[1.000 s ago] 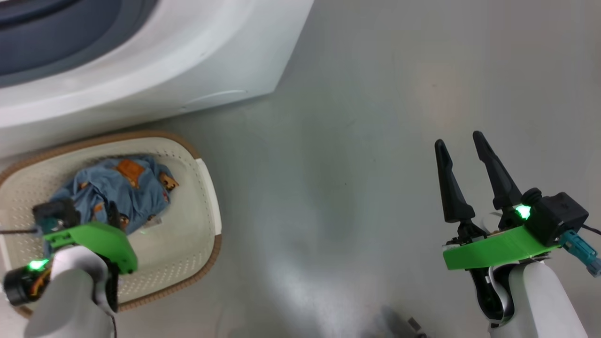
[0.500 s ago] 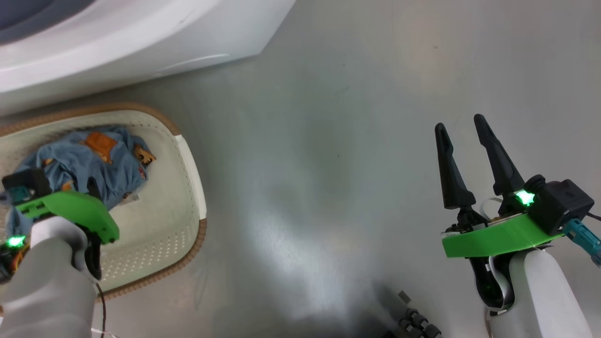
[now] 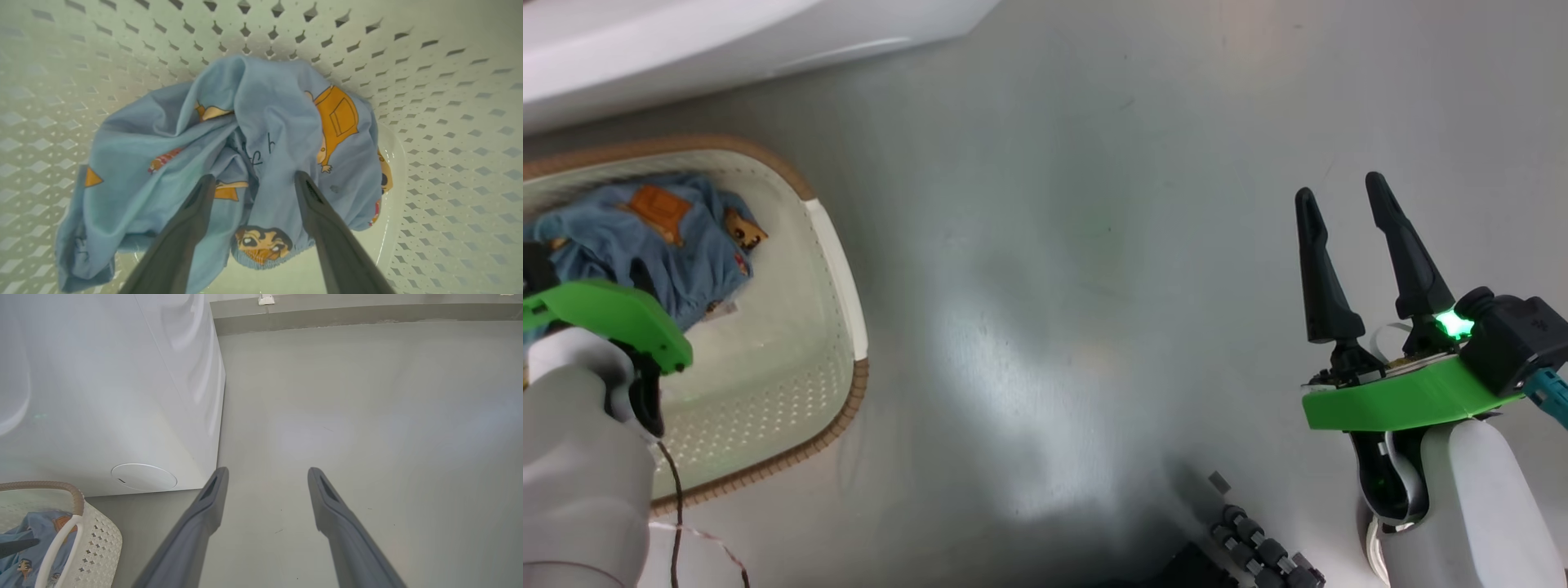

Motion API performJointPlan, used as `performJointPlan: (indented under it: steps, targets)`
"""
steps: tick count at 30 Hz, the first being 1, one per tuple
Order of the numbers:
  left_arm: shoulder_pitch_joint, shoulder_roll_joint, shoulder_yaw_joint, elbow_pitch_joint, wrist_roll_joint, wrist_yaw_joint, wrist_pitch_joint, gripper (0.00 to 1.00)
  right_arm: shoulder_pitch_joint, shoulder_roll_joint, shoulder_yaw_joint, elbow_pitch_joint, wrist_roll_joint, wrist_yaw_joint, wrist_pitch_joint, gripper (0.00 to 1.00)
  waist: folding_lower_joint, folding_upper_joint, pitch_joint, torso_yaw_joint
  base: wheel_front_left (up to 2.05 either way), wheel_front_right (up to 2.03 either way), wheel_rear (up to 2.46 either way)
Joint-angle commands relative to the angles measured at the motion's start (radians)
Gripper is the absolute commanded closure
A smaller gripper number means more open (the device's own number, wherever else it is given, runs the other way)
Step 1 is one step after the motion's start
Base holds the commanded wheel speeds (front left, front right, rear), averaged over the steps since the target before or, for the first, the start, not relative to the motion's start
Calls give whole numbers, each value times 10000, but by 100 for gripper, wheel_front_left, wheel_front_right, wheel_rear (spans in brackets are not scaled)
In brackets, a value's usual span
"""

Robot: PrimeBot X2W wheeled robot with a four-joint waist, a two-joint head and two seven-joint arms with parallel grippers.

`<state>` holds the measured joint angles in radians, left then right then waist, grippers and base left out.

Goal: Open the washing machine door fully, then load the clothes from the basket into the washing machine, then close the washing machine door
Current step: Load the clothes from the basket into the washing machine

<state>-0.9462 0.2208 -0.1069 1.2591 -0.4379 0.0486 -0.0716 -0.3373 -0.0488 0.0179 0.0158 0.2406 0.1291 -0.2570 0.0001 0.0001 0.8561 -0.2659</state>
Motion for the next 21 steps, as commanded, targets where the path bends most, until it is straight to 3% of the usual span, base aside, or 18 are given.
performJointPlan:
  steps: [1,21]
  targets:
    - [75,418,177,-8,-146,71,-27,0,87,-15,135,-256,-34,16,-48,0,-1,-1,238,-19,0,0,0]
    - [-672,607,-110,236,-143,432,53,0,147,-14,108,-667,82,16,-48,0,-1,-1,1107,-498,0,0,0]
